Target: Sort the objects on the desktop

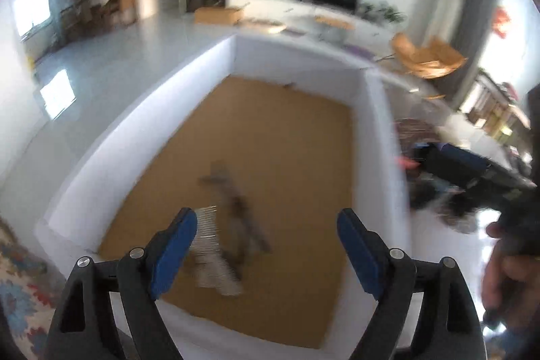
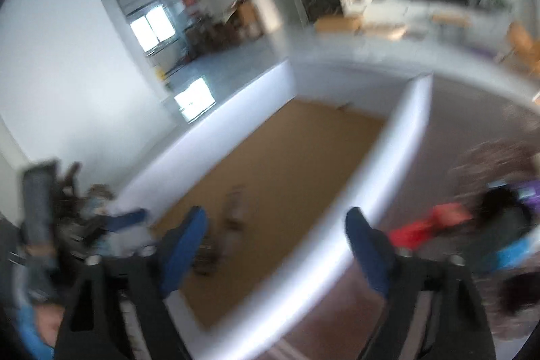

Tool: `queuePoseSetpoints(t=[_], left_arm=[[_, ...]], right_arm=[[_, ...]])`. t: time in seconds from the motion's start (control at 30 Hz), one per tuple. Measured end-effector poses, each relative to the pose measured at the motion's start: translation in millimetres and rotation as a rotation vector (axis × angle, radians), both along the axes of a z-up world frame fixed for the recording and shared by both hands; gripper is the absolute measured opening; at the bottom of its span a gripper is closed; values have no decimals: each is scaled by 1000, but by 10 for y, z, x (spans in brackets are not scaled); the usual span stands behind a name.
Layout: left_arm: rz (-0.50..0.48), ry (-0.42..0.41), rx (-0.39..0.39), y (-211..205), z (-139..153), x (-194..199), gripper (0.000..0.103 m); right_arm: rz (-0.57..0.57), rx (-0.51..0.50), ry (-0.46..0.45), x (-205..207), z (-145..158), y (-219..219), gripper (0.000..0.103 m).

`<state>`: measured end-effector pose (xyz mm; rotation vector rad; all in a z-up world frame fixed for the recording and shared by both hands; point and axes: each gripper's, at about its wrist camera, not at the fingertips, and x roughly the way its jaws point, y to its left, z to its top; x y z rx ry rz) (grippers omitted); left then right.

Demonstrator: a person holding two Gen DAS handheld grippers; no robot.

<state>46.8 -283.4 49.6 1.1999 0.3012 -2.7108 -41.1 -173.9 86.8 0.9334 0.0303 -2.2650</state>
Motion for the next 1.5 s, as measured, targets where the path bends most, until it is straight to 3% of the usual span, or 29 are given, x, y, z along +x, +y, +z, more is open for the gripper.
queuePoseSetpoints(t=[0.07,0.13,0.23,0.33,0.5,0.63,0.77,1.07,1.5], left_arm=[[-88,39,20,308,123,70,85],[-188,70,38,689,215,106,85],[-313,74,84,1281,165,54,103],[-379,11,113,1826,-149,-147,103],[-380,-152,67,2526,-896,-684,103],[-369,-175,11,2748,-1209,-949,103],[-324,-148,-107,2880,-1300,-1169,103],[-287,-119,-107,2975,-1282,-1594,103],[-282,-113,-107,2974,-1273,-1575,103]], right_arm=[[-92,63,54,82,-134,497,101],[-163,122,40,100,-318,912,101],[-277,274,-24,71,-765,1527,101],[-377,367,-58,47,-1038,2071,101],[-459,415,-87,-128,-1226,2609,102],[-492,358,-98,-220,-1282,2808,103],[-506,313,-140,-258,-1309,2887,103],[-506,313,-141,-272,-1334,2871,103],[-506,313,-140,-257,-1336,2868,103]])
